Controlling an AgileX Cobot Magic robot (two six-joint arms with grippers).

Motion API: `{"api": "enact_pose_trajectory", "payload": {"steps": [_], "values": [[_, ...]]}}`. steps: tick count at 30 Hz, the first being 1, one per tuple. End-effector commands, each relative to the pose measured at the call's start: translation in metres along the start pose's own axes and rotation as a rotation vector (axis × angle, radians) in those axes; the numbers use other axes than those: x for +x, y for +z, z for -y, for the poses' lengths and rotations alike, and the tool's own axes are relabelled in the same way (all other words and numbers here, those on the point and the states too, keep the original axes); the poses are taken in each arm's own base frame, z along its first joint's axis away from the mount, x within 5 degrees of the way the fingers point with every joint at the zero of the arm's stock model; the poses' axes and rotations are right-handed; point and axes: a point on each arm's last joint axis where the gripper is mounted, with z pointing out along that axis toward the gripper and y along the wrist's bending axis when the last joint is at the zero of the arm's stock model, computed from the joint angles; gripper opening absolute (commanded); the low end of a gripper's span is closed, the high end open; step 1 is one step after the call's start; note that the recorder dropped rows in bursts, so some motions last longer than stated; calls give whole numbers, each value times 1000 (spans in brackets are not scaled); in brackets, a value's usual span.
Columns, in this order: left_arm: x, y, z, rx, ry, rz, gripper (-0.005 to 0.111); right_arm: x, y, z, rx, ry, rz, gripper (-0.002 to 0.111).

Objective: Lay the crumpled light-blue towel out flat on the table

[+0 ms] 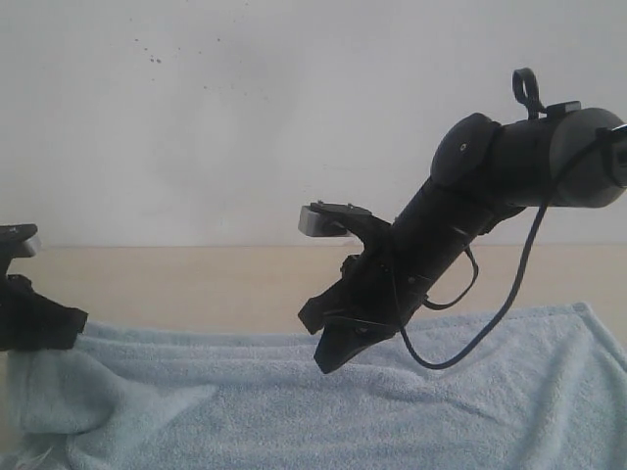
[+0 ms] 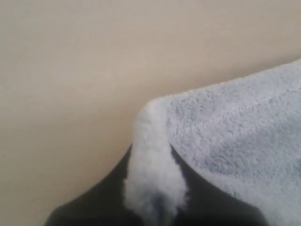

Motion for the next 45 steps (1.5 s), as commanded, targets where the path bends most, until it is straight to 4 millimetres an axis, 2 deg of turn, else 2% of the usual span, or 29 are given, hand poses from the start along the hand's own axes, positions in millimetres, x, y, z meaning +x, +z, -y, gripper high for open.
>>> {"api": "enact_pose_trajectory", "payload": {"steps": [1, 3, 6, 8, 10, 14, 16, 18, 19, 20, 21, 22, 23, 24, 26, 27, 30, 32, 36, 40, 42, 45], "values": [[-12, 5, -7, -69, 71, 84, 9, 0, -1, 0, 1, -4, 11, 0], [-13, 15, -7, -29, 111, 76, 21, 0, -1, 0, 0, -4, 10, 0], [-13, 35, -5, 75, 129, 56, 53, 0, -1, 0, -3, -4, 6, 0], [-15, 48, -7, 107, 68, 68, 76, 0, -1, 0, -5, -4, 4, 0], [-18, 59, -11, 114, 6, 88, 90, 0, -1, 0, -6, -4, 2, 0], [-25, 57, -12, 103, 10, 110, 87, 0, -1, 0, -1, -4, 9, 0], [-38, 49, -13, 92, 6, 155, 84, 0, -1, 0, 0, -4, 11, 0], [-63, 27, -10, 83, -7, 244, 80, -1, -1, 1, 2, -4, 13, 0], [-78, 9, -6, 79, -7, 300, 78, -1, -1, 1, 3, -4, 14, 0], [-84, -1, -4, 76, -2, 326, 77, -1, -1, 1, 3, -4, 14, 0], [-89, -17, 5, 117, 54, 340, 77, -1, -1, 1, 8, -4, 21, 0], [-89, -24, 11, 154, 119, 322, 77, -1, -1, 1, 8, -4, 21, 0], [-83, -35, 24, 246, 217, 243, 78, -1, -1, 1, 8, -6, 21, 0], [-77, -39, 29, 305, 238, 173, 78, -1, -1, 1, 8, -6, 21, 0], [-54, -51, 40, 424, 109, -119, 78, 0, -1, 0, 0, -6, 10, 0], [-47, -55, 38, 391, 33, -221, 77, 0, -1, 0, -3, -6, 6, 0], [-30, -69, 22, 124, -102, -425, 77, 2, -1, -1, -18, -6, -14, 0], [-14, -77, 19, 41, -102, -502, 77, 3, -1, -2, -25, -6, -23, 0], [23, -77, 27, 79, -66, -554, 77, 3, -1, -2, -27, -6, -27, 0], [57, -68, 31, 77, -9, -484, 77, 3, -1, -2, -27, -6, -27, 0], [69, -65, 32, 61, -15, -457, 77, 3, -1, -2, -27, -6, -27, 0], [76, -59, 28, 14, -2, -411, 77, 3, -1, -2, -29, -5, -26, 0]]}}
